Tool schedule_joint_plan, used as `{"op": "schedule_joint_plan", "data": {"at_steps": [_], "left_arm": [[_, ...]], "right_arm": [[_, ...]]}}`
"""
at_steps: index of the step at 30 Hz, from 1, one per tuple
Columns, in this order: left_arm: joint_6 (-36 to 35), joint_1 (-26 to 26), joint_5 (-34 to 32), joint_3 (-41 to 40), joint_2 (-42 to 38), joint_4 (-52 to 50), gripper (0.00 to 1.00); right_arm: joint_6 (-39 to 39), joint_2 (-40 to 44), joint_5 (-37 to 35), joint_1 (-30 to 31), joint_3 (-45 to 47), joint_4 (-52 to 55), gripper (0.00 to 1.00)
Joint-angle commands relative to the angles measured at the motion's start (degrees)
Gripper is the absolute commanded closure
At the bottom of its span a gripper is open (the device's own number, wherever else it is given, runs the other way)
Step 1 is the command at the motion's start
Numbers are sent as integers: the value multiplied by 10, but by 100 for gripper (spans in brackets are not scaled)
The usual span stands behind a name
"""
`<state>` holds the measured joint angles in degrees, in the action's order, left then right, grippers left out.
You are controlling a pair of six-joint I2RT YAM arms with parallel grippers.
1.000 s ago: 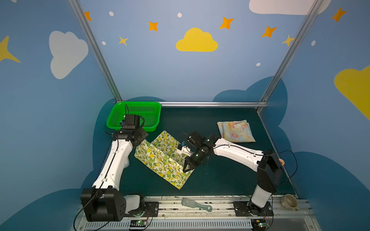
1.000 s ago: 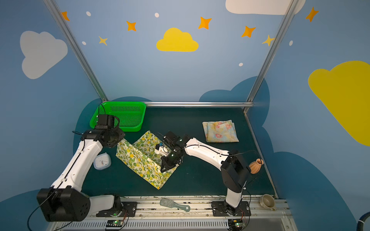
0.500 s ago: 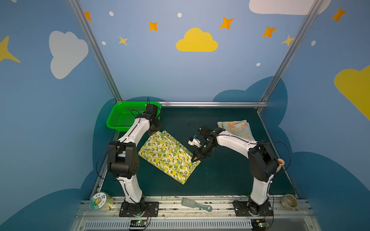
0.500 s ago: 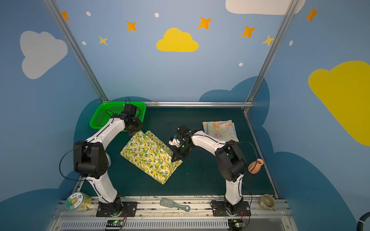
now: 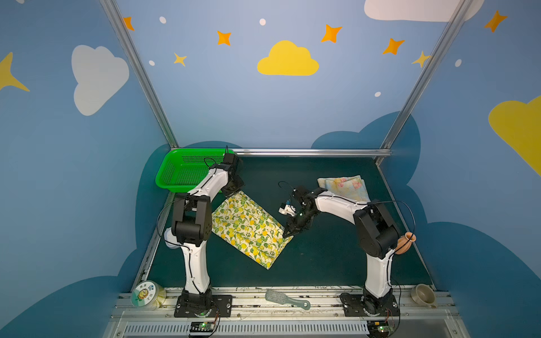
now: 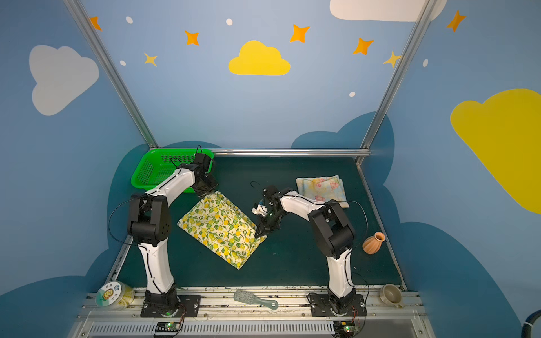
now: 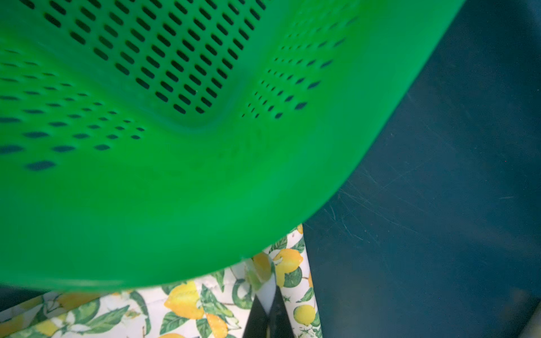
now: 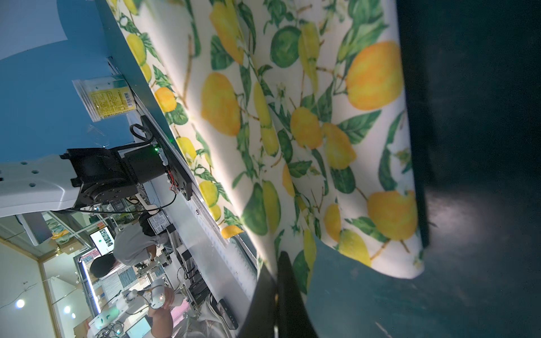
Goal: Fold and stack skirts
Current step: Fold the skirt at the center of the table.
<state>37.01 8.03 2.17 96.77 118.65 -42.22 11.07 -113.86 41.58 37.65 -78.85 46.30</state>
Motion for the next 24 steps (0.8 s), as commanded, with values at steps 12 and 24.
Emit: {"op": "schedule_joint_plan", "data": {"at_steps": [12,24], "left_arm": [[-12,-4,-60,40,34,-14,96],[-17,-4,-76,43,41,-23,96]], "right_arm": [[10,-24,-56,-4,-16,62,100],[13,-46,-96,-3,-48,78,100]]}}
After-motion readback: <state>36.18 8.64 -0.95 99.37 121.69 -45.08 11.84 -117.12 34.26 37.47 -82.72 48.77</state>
